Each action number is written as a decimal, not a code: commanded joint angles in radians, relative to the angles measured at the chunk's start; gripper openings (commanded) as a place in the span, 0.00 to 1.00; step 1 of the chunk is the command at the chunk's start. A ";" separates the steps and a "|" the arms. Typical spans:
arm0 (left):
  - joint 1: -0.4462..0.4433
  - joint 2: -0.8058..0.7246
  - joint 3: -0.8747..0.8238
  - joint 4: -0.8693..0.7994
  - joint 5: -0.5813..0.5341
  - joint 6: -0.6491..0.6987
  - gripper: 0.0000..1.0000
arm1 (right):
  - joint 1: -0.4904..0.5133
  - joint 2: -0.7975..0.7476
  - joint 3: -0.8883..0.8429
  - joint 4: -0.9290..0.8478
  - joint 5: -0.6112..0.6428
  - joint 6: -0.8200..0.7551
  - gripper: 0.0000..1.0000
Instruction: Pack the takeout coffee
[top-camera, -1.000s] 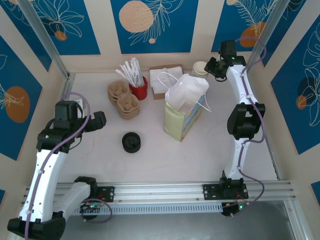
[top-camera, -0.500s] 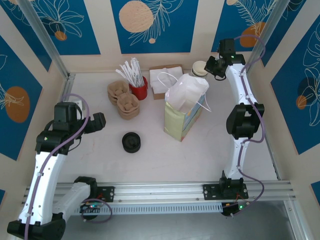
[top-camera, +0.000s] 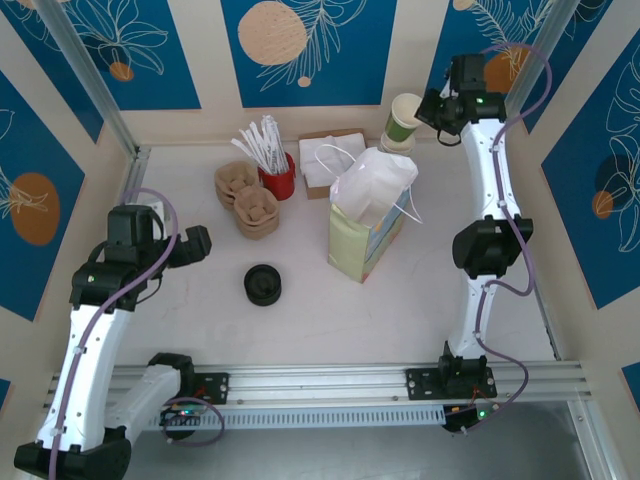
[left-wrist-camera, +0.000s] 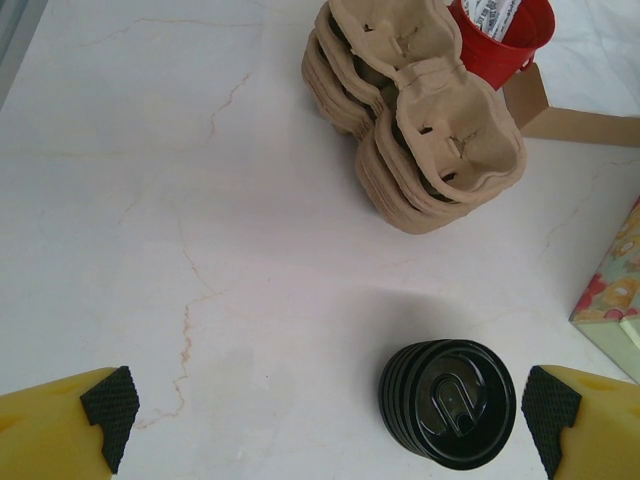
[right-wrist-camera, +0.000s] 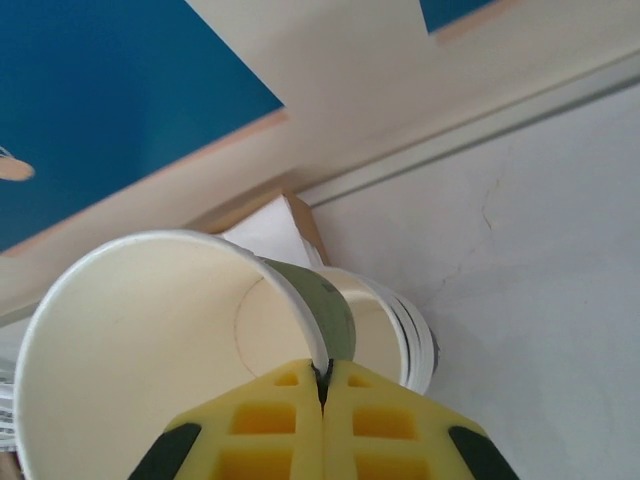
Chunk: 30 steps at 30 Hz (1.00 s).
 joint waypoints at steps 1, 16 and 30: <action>-0.005 -0.012 0.042 -0.028 -0.007 0.003 1.00 | -0.004 -0.047 0.098 -0.078 -0.028 -0.019 0.06; -0.006 -0.044 0.080 -0.050 0.069 -0.032 1.00 | -0.149 -0.538 -0.297 -0.080 -0.091 0.009 0.04; -0.005 -0.115 -0.116 0.009 0.172 -0.133 0.97 | -0.331 -1.186 -1.089 -0.074 -0.193 0.008 0.03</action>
